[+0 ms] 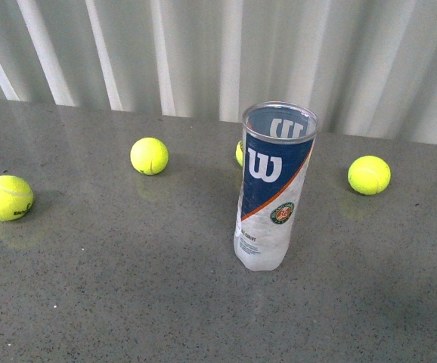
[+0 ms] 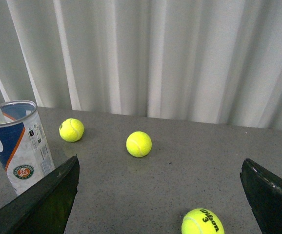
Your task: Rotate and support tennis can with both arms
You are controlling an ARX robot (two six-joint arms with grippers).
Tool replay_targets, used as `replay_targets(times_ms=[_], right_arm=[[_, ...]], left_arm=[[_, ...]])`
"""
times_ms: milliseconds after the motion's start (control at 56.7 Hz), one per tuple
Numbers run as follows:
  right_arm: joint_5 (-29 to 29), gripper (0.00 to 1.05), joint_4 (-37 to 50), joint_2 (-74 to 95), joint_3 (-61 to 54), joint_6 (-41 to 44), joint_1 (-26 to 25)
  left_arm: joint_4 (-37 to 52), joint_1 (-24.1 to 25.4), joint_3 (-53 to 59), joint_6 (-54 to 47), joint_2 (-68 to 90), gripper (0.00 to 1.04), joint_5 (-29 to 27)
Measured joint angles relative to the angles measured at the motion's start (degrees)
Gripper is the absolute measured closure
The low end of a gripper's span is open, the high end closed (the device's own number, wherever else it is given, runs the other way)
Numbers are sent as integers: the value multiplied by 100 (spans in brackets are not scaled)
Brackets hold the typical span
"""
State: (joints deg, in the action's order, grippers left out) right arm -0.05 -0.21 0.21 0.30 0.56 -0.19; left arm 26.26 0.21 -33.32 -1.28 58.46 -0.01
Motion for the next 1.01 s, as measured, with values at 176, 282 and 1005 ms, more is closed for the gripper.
replay_targets(times_ms=[176,282,1005], right_arm=[[2,7,0,0,0,0,0],[0,7,0,0,0,0,0],[0,7,0,0,0,0,0]], left_arm=[[361,-11,988,59,-459,83,2],[492,-11,1436,101,-787,102,4],[-66,-11,2975,125,-2903,101,2]])
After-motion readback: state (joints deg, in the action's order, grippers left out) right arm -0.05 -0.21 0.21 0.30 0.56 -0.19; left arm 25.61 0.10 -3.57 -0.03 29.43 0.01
